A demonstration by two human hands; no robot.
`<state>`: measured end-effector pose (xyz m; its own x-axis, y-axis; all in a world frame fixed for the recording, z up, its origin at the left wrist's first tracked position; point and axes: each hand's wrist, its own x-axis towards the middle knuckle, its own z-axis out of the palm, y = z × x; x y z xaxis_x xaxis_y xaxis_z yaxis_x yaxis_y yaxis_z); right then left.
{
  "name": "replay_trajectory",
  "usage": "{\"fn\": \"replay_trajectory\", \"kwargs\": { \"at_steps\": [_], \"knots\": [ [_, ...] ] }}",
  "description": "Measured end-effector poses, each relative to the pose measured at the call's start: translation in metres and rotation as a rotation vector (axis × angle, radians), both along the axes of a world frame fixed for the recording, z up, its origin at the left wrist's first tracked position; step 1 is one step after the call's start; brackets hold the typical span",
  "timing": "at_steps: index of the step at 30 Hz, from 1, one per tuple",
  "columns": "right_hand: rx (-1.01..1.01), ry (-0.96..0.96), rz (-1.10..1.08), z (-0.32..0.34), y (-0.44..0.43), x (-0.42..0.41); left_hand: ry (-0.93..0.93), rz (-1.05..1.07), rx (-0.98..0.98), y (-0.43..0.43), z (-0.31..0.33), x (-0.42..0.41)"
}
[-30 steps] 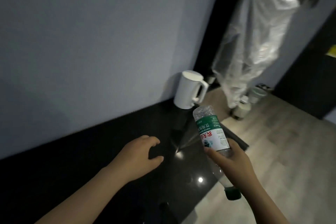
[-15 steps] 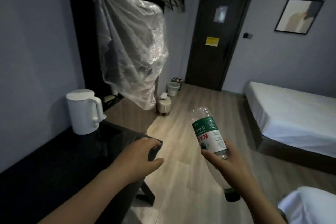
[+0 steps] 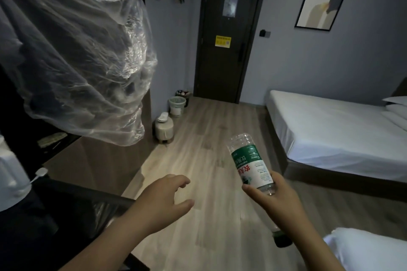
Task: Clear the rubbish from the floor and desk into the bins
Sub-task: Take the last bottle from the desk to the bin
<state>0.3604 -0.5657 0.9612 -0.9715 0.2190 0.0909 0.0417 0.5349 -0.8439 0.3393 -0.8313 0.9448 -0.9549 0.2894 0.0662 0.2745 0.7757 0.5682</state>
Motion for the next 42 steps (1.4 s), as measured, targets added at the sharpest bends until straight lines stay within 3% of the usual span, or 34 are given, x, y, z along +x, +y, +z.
{"fn": "replay_trajectory", "kwargs": {
  "at_steps": [15,26,33,42],
  "knots": [
    [0.051,-0.083,-0.084,-0.004,-0.01,-0.275,-0.037,0.016,0.105,-0.018,-0.01,-0.291],
    [0.014,-0.129,-0.053,-0.03,0.055,-0.488,-0.052,0.04,0.015,0.049,-0.029,-0.499],
    [0.025,-0.159,0.021,-0.019,0.104,-0.644,-0.074,0.118,0.031,0.097,-0.017,-0.634],
    [0.02,-0.254,0.165,-0.038,0.103,-0.838,-0.104,0.162,0.062,0.102,-0.036,-0.819]
  ]
}}
